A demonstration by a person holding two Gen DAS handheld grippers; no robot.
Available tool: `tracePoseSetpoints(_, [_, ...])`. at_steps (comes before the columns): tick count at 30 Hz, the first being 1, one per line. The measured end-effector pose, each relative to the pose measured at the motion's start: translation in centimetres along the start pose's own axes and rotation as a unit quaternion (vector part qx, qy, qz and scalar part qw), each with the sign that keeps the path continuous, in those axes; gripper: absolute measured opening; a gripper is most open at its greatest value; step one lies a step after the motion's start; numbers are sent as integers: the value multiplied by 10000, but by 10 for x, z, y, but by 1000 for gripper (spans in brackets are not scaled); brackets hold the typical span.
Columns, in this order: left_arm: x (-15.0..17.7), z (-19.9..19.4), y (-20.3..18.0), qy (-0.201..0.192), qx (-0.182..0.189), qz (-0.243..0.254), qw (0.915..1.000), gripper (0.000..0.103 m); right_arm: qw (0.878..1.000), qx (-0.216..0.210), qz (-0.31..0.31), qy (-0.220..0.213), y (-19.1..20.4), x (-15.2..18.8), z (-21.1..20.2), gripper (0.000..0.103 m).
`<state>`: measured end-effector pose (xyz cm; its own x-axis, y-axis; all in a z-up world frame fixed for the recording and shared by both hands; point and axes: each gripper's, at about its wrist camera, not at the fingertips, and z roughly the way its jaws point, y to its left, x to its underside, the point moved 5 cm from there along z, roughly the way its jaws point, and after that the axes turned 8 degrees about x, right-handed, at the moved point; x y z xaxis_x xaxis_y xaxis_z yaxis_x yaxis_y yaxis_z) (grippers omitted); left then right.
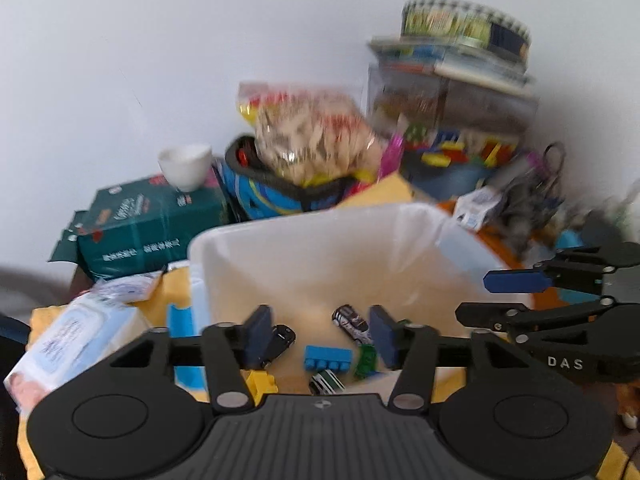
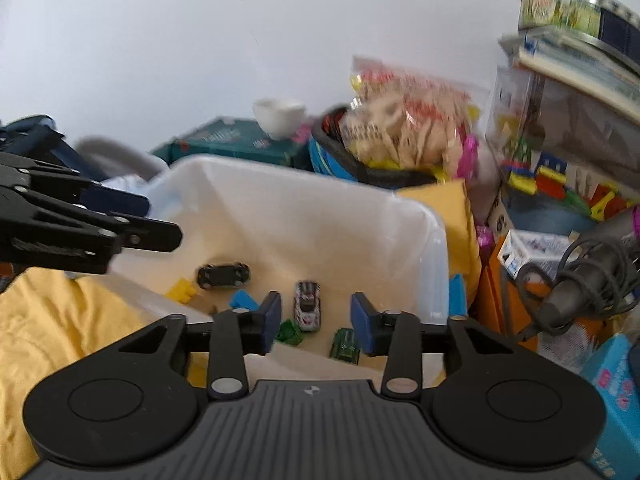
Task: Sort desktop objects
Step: 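Carry the yellow block and brown cube over the white bin and release them, then grasp a teal toy figure with the left gripper while the right grasps a pale green figure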
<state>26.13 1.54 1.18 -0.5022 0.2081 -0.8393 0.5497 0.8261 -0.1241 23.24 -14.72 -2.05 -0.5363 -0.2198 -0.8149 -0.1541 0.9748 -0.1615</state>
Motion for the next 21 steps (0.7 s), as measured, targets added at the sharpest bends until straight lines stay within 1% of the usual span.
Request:
tracePoseSetpoints(2, [10,-21,-5,-165,15,27,9999,62,9999,-86,-72,-73,2,5,-17,45])
tracePoseSetpoints(3, [20,-33,-9,-198,53,29,9998,62,9998,-154,-104,-59,5,9,-24,45])
tracePoseSetpoints(5, [41,-43,-15,-67,92,-11,9999,62,9993,-331,-184,40,12,21,-36,45])
tracePoseSetpoints(7, [70,-44,-20,212,125,-124,9996,62,9978,-470,-426,187,24,41,-45,45])
tracePoseSetpoints(9, [104,-41,-25,690,172,-207,9973,62,9928,-769,-820,412,41,66,-51,43])
tracePoseSetpoints(11, [129,-40,-33,1026,228,-109,9944,62,9837,-1151,-1160,752,59,92,-55,40])
tracePoseSetpoints(13, [148,-40,-40,1269,231,-30,9916,62,9730,-1482,-1463,999,77,115,-60,40])
tracePoseSetpoints(15, [159,-40,-43,1412,262,-53,9896,62,9646,-1654,-1679,1183,91,131,-61,40])
tracePoseSetpoints(16, [162,-41,-44,1436,263,-61,9893,62,9620,-1673,-1771,1235,97,137,-59,40])
tracePoseSetpoints(19, [165,-43,-43,1479,257,-117,9886,62,9592,-1666,-1863,1319,105,145,-47,41])
tracePoseSetpoints(21, [163,-43,-43,1475,272,-108,9886,62,9611,-1486,-1915,1328,105,148,-37,41])
